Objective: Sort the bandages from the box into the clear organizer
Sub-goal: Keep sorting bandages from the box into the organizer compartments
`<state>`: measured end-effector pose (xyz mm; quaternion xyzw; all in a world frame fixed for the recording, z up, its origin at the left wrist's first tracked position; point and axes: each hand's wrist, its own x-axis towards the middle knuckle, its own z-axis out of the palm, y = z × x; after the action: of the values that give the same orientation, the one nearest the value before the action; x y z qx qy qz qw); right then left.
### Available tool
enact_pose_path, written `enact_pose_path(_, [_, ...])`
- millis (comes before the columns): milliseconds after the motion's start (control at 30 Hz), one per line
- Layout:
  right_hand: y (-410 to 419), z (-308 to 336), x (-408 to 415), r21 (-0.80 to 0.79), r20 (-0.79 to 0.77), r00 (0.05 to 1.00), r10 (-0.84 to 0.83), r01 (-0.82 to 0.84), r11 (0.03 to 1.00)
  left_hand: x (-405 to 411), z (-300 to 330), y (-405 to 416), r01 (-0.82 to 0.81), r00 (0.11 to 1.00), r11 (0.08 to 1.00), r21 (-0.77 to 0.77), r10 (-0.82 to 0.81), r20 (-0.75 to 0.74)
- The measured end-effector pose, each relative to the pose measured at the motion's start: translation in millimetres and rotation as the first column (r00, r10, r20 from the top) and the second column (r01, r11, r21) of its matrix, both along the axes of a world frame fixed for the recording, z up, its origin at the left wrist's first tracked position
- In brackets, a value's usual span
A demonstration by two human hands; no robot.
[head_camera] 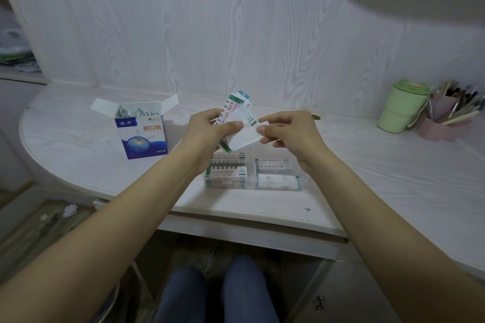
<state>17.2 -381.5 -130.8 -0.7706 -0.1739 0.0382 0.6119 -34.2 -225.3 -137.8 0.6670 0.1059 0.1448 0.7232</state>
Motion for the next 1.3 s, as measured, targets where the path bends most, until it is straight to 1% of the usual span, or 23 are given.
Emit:
enact_pose_path(67, [-4.4,-0.5,3.7,0.017,0.026,0.999,-0.028,0.028,0.999,0.5,-0.5,1.9,-0.034,0.999,0.999,0.000,0.034,-0.003])
enact_pose_path(200, [-16.3,-2.3,15.7,0.230,-0.065,0.995,-0.070,0.083,0.970,2.7,-1.2,5.3,-0.075,0.997,0.997,0.013,0.075,-0.009])
enact_pose_path(300, [-22.9,-7.2,23.4,0.247,-0.124,0.988,-0.089,0.117,0.962,5.7,-1.4,3.6,-0.077,0.997,0.997,0.018,0.077,-0.015])
enact_pose_path(367, [-25.1,-11.8,28.0,0.174,-0.098,0.990,-0.100,0.116,0.978,7.6,-2.4,1.2,-0.072,0.997,0.997,0.035,0.073,-0.016])
enact_pose_path(433, [-27.9,-17.6,32.9,0.052,-0.049,0.991,-0.128,0.130,0.990,9.4,-3.3,-0.8,-0.060,0.998,0.997,0.045,0.061,-0.011])
enact_pose_path(567, [-33.1,-29.3,43.8,-0.209,0.077,0.980,-0.181,0.193,0.959,13.9,-6.3,-3.1,-0.053,0.999,0.997,0.052,0.053,-0.006])
enact_pose_path(733, [-30.0,-32.8,45.1,-0.435,0.147,0.987,-0.059,0.118,0.893,18.9,-8.9,-4.4,-0.061,0.998,0.997,0.056,0.061,-0.012])
enact_pose_path(900, [-23.6,-35.0,46.6,-0.570,0.187,0.982,0.031,0.082,0.817,20.5,-12.0,-4.5,-0.047,0.999,0.996,0.076,0.049,-0.023])
enact_pose_path(1033, [-18.6,-38.8,45.5,-0.725,0.253,0.964,0.089,0.128,0.677,20.9,-13.0,-5.3,-0.046,0.999,0.995,0.083,0.048,-0.021])
enact_pose_path(1100, [-17.0,-37.8,43.1,-0.767,0.275,0.957,0.090,0.162,0.621,20.6,-12.8,-5.4,-0.043,0.999,0.995,0.086,0.045,-0.019])
enact_pose_path(1167, [-16.4,-37.3,43.0,-0.793,0.277,0.956,0.091,0.174,0.584,19.5,-11.9,-5.4,-0.036,0.999,0.996,0.085,0.038,-0.022])
enact_pose_path(1233, [-16.2,-37.7,42.5,-0.806,0.279,0.955,0.101,0.176,0.565,18.1,-11.0,-4.6,-0.033,0.999,0.996,0.079,0.035,-0.020])
enact_pose_path(1267, [-16.2,-38.1,42.0,-0.795,0.289,0.952,0.104,0.178,0.580,17.2,-10.6,-4.2,-0.034,0.999,0.996,0.079,0.036,-0.018])
enact_pose_path(1300, [-15.5,-37.6,39.8,-0.752,0.312,0.945,0.095,0.185,0.633,16.4,-10.1,-3.9,-0.037,0.999,0.996,0.080,0.039,-0.017])
